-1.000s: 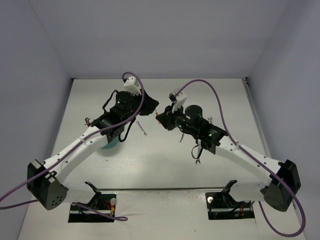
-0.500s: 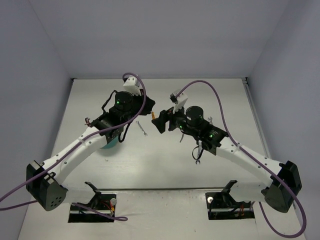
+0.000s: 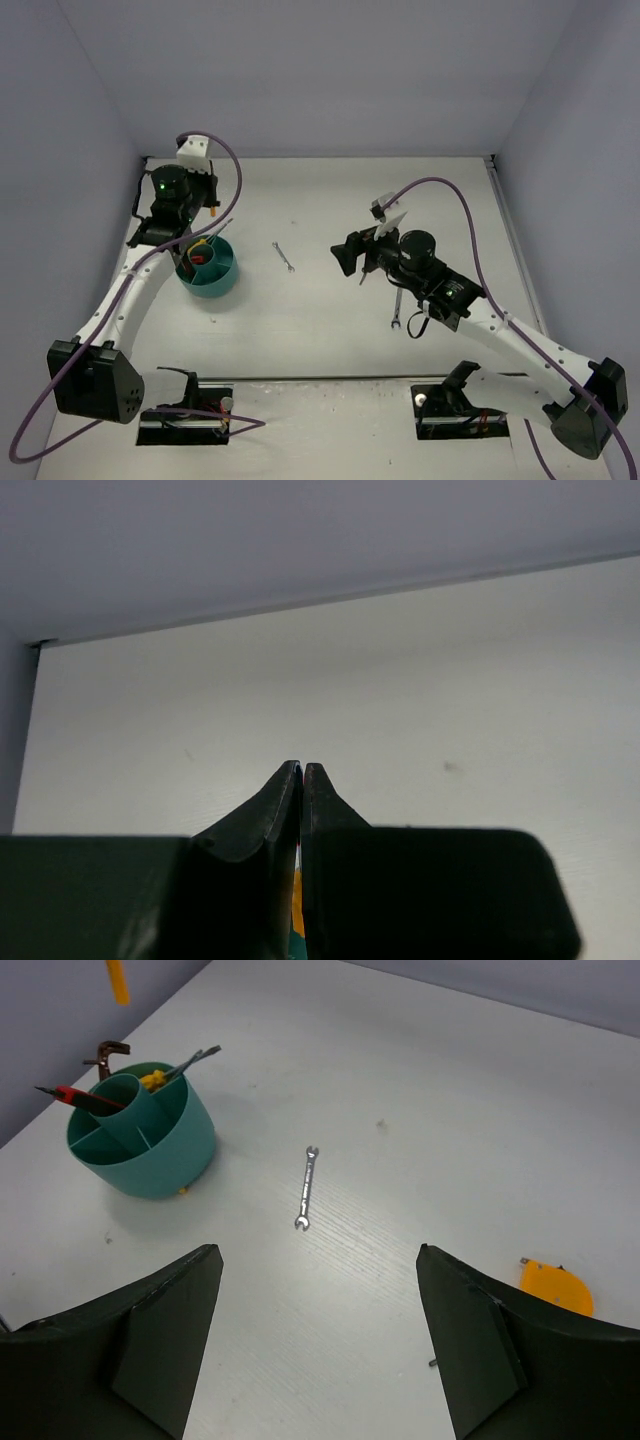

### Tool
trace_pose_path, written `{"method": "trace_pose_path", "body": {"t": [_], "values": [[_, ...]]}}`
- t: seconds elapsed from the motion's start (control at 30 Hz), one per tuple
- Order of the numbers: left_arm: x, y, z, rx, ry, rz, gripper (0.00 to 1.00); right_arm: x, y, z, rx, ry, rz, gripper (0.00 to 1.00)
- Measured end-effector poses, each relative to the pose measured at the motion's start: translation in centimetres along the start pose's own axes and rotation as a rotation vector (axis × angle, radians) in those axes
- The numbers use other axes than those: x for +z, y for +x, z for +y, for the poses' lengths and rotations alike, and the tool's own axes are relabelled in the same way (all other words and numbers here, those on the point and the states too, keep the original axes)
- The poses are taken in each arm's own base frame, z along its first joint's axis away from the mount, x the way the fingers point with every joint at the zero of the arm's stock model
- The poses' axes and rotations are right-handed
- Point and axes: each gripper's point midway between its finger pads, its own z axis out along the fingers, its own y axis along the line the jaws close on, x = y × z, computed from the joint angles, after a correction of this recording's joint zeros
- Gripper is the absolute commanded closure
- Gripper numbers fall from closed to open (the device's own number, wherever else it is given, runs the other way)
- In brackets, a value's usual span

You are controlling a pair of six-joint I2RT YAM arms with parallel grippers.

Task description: Sort the tools into containers

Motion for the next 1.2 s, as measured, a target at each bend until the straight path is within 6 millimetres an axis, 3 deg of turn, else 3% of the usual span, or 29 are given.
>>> {"method": "trace_pose_path", "body": {"t": [0.3, 0.53, 0.93, 1.1, 1.2], "values": [[0.6, 7.1, 3.3, 0.110, -0.003, 0.088, 1.00, -0.1, 3.0, -2.8, 0.012, 0.056, 0.066, 0.24], [1.2, 12.7, 4.7, 0.125, -0.033, 0.165, 1.00, -0.2, 3.3, -3.4, 0.017, 0.060, 0.075, 0.24], [1.5, 15.4, 6.2, 0.113, -0.103, 0.164, 1.00, -0.2, 3.5, -3.5, 0.012, 0.060, 0.078, 0.24], [1.1, 16.5, 6.6, 0.103, -0.132, 0.181, 0.84, -0.2, 3.5, -3.6, 0.013, 0.061, 0.078, 0.24], [1.1, 16.1, 6.7, 0.094, -0.141, 0.166, 0.68, -0.2, 3.5, -3.6, 0.013, 0.062, 0.078, 0.24]]}}
